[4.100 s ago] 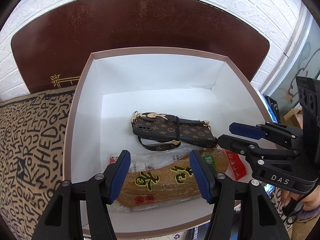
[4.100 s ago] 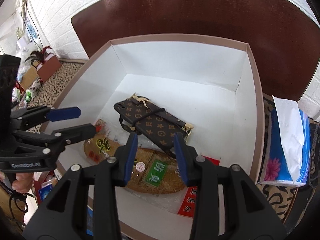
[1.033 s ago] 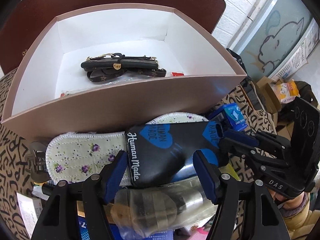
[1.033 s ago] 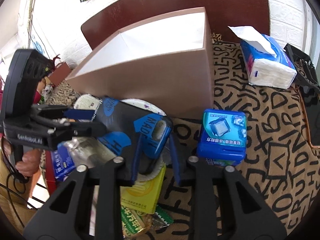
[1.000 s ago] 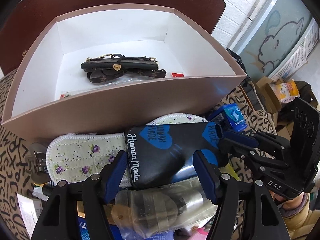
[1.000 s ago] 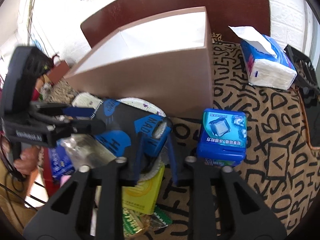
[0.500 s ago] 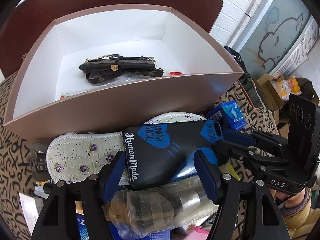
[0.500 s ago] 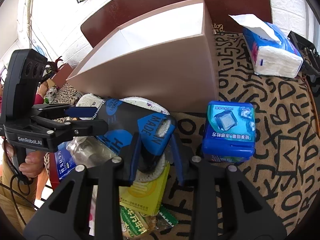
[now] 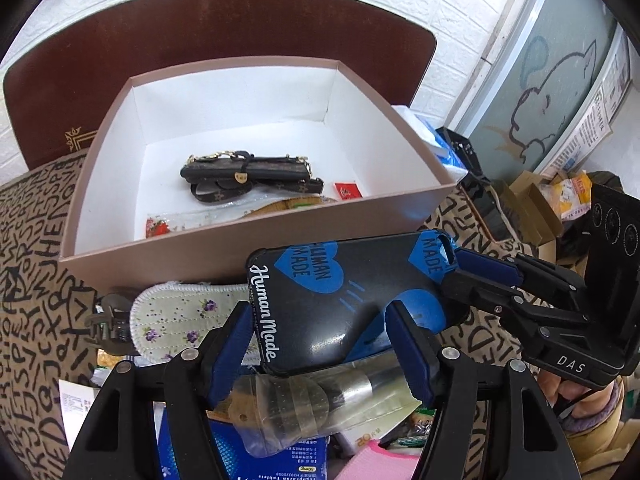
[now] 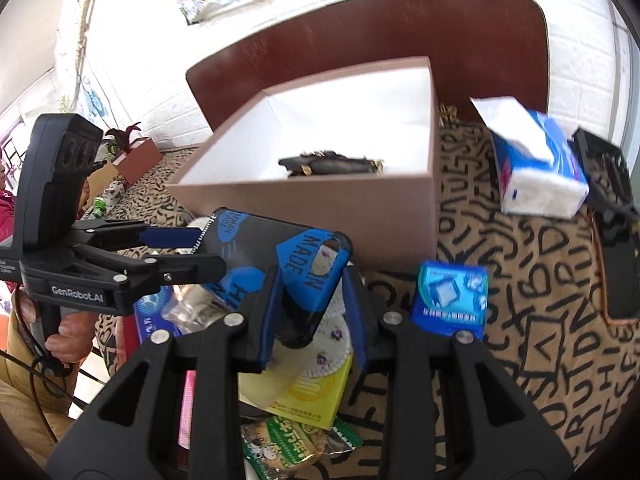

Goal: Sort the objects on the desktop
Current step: 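Close the left tool on the black Human Made phone case, then lift the phone case with the left tool and carry it over the box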

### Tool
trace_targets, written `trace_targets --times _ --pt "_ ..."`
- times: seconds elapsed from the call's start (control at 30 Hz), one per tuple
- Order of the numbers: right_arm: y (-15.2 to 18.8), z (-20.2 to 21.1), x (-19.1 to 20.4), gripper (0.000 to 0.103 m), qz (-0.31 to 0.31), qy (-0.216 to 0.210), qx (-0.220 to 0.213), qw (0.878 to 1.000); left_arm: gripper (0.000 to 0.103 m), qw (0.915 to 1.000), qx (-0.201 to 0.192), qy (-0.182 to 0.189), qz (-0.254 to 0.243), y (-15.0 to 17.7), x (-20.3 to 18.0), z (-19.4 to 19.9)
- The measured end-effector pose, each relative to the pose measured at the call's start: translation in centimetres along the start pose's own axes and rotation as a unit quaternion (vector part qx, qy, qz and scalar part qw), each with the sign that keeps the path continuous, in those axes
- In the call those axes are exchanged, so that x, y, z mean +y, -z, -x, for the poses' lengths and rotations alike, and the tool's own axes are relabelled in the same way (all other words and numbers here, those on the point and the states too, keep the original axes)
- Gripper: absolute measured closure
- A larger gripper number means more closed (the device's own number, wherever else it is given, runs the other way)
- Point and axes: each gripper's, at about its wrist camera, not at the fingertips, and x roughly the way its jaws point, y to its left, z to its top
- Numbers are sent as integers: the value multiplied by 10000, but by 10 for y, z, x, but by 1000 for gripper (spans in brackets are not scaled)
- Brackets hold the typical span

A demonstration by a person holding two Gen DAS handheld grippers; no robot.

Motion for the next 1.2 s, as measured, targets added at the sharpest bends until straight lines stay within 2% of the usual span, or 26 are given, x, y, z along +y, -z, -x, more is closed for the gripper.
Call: trace_targets --times 0.6,1.2 --pt "-40 4 25 69 570 -26 -289 9980 35 9987 -457 -163 173 -17 11 30" --pt "-63 -7 32 69 723 -78 -378 9966 35 9980 -474 -228 346 -33 27 28"
